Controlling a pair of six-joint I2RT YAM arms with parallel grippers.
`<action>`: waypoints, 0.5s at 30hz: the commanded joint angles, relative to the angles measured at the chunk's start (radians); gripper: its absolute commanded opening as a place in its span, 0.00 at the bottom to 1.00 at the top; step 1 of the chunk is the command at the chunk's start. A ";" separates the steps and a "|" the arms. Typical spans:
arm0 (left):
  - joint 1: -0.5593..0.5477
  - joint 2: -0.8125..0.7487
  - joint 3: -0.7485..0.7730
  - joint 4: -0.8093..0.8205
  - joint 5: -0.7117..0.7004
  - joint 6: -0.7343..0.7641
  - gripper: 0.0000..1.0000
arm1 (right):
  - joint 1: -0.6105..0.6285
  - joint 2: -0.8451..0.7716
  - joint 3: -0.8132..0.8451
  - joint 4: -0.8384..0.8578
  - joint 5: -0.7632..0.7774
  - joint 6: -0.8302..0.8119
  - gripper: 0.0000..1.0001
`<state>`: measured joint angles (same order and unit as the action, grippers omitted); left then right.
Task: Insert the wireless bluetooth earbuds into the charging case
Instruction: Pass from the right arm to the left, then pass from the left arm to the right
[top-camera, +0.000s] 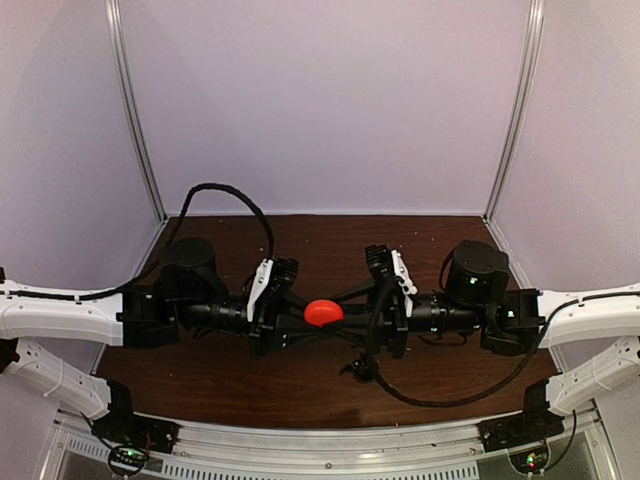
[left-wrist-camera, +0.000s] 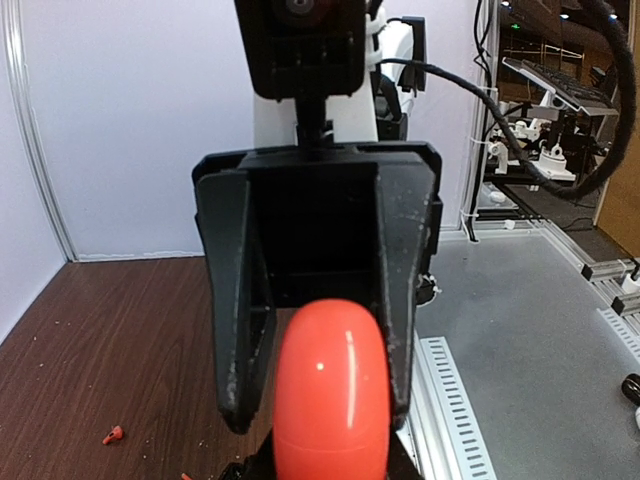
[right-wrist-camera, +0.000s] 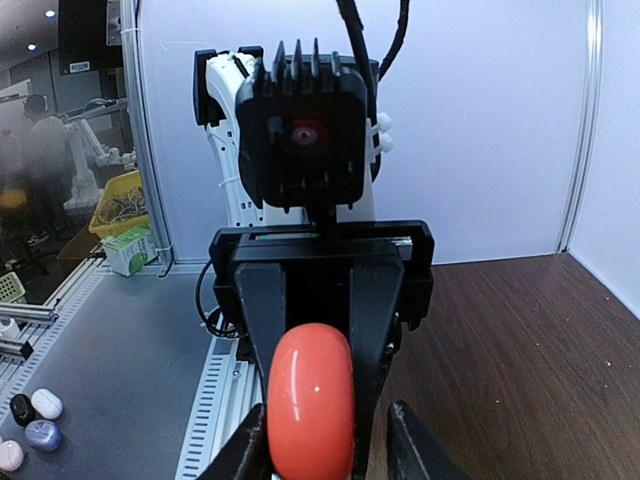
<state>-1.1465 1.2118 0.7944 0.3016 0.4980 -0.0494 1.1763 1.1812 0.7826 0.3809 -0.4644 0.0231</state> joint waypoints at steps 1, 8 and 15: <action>-0.004 0.005 -0.014 0.070 0.004 0.003 0.06 | -0.009 -0.030 0.012 -0.031 -0.007 -0.010 0.40; -0.004 0.024 -0.016 0.067 0.014 0.006 0.05 | -0.011 -0.033 0.036 -0.063 -0.022 -0.039 0.36; -0.004 0.040 -0.010 0.065 0.022 0.009 0.04 | -0.014 -0.037 0.047 -0.067 -0.029 -0.040 0.34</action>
<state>-1.1465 1.2442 0.7887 0.3122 0.5014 -0.0494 1.1687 1.1690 0.7998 0.3161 -0.4759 -0.0044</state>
